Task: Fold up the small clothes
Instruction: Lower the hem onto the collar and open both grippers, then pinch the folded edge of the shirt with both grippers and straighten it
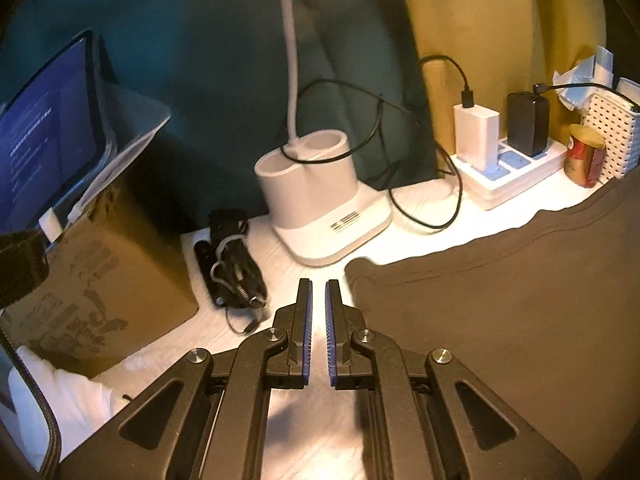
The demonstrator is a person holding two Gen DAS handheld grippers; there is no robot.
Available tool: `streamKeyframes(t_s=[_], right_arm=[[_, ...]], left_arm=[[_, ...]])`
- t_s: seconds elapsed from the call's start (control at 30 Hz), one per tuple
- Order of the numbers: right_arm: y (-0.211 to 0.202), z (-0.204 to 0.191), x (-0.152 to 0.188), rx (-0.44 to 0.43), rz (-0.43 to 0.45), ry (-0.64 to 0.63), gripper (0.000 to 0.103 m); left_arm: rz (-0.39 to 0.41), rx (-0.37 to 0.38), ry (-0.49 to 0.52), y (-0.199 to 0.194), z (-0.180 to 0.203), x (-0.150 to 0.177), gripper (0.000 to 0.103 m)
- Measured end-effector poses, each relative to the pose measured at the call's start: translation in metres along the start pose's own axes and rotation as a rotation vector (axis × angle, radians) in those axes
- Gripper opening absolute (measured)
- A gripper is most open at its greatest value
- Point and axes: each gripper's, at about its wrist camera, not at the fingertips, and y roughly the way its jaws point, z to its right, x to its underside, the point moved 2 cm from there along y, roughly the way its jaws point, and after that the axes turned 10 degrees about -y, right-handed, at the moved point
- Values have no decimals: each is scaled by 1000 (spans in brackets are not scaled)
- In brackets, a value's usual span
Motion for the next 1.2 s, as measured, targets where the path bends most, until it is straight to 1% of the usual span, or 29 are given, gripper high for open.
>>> streamKeyframes(t_s=[0.03,0.1,0.13,0.17,0.2,0.23,0.27,0.3,0.33,0.4,0.5,0.67,0.87,0.97,1.0,1.03,1.1,1.2], right_arm=[[-2,0,0,-2,2,-4,12],[-7,0,-1,2,2,-9,18],[-10,0,-2,0,6,-8,34],[-12,-1,-3,0,9,-7,47],[-16,-1,-3,1,14,-8,50],[-19,-2,-3,2,16,-10,50],[-22,-3,-3,3,16,-11,50],[-26,-3,-3,2,16,-13,50],[-29,-4,-3,3,17,-12,50],[-38,-5,-1,4,19,-10,50],[-51,-6,2,4,19,1,50],[-73,-9,9,3,22,9,50],[-98,-10,19,4,32,11,50],[-110,-12,25,2,32,14,50],[-115,-13,29,3,31,14,50],[-117,-13,31,4,30,15,50],[-127,-14,36,1,31,18,50],[-142,-16,45,1,37,23,50]], left_arm=[[3,-4,1,-1,-1,0,5],[10,-11,1,-6,-4,2,6],[13,-6,-2,-9,-4,2,6],[20,4,-9,-14,-5,2,7],[29,14,-15,-18,-6,3,12],[38,24,-20,-24,-6,3,34],[46,36,-30,-28,-6,3,49],[52,49,-43,-31,-7,3,74],[62,75,-68,-37,-9,4,79],[58,108,-89,-45,-9,5,79],[69,126,-100,-57,-9,8,79],[89,208,-156,-83,-10,15,79],[66,271,-211,-102,-12,28,79],[50,298,-266,-110,-18,37,79],[44,306,-284,-112,-21,41,79],[45,285,-309,-115,-25,45,79],[32,293,-350,-121,-31,55,79],[13,292,-371,-131,-40,70,79]])
